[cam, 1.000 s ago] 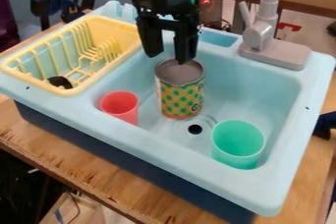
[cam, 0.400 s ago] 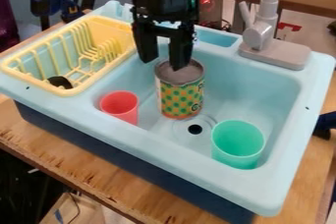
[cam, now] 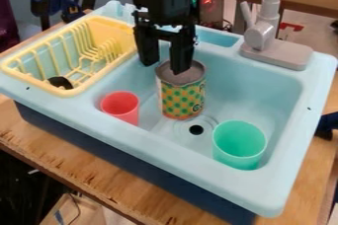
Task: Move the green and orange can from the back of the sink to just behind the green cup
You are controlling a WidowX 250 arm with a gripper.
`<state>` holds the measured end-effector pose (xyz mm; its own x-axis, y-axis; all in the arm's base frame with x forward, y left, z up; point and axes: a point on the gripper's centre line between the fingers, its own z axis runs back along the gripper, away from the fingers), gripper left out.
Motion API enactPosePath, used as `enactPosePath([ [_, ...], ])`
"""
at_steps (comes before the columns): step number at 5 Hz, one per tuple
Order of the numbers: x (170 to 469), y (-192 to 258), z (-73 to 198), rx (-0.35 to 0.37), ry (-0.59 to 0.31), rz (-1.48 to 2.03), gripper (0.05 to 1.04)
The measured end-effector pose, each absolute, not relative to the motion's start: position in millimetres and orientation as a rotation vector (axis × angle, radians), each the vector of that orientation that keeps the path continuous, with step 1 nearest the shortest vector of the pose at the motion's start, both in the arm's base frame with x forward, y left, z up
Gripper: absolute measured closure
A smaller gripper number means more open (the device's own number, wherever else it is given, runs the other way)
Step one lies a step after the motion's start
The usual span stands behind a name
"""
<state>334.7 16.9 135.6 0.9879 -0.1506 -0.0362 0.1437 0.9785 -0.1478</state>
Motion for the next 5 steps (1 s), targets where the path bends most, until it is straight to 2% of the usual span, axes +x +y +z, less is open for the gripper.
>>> enactPosePath([
  [2,335,16,127,-0.265,0.003,-0.115,0.083],
  [3,332,12,123,-0.282,0.011,-0.112,0.083],
  [4,323,0,121,-0.347,0.010,-0.097,0.083],
  [5,319,-19,130,-0.468,-0.027,-0.111,0.083],
])
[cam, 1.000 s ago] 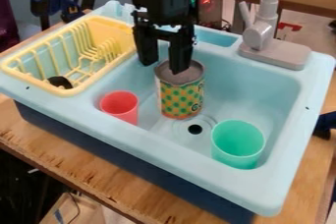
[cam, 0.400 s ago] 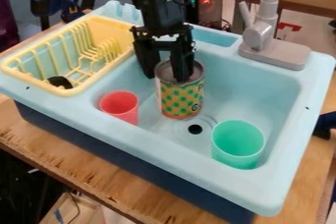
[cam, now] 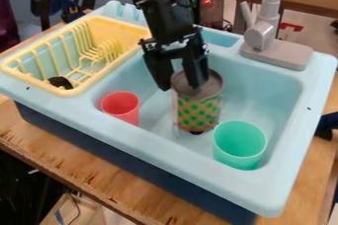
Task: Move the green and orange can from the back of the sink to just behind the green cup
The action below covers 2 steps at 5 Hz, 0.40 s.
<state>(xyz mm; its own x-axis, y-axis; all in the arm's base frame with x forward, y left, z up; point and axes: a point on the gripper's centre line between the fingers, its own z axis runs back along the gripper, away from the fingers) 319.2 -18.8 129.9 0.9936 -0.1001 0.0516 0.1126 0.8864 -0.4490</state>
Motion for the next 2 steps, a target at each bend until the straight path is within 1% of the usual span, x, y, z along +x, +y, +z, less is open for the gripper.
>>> enactPosePath([
  [1,318.6,-36.4,145.3,-0.596,-0.071,-0.139,0.083],
  [2,319.0,-35.8,152.1,-0.666,-0.095,-0.146,0.083],
])
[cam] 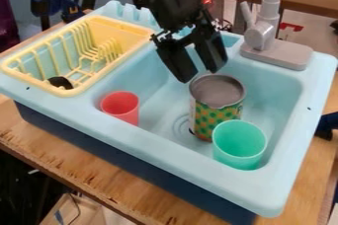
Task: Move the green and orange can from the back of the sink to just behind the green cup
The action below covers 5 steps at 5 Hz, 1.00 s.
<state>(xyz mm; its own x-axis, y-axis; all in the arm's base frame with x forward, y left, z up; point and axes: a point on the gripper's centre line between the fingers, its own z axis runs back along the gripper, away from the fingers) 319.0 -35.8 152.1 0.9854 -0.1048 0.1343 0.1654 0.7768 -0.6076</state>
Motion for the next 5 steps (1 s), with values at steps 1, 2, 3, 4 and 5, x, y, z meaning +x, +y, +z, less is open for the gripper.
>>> enactPosePath([
  [1,316,-36,153,-0.681,-0.060,-0.116,0.083],
  [2,316,-22,149,-0.548,-0.012,-0.048,0.083],
  [3,312,-16,141,-0.301,0.056,-0.051,0.083],
  [4,304,4,179,-0.055,0.090,-0.114,0.083],
  [5,288,-1,215,0.142,0.037,-0.206,0.083],
])
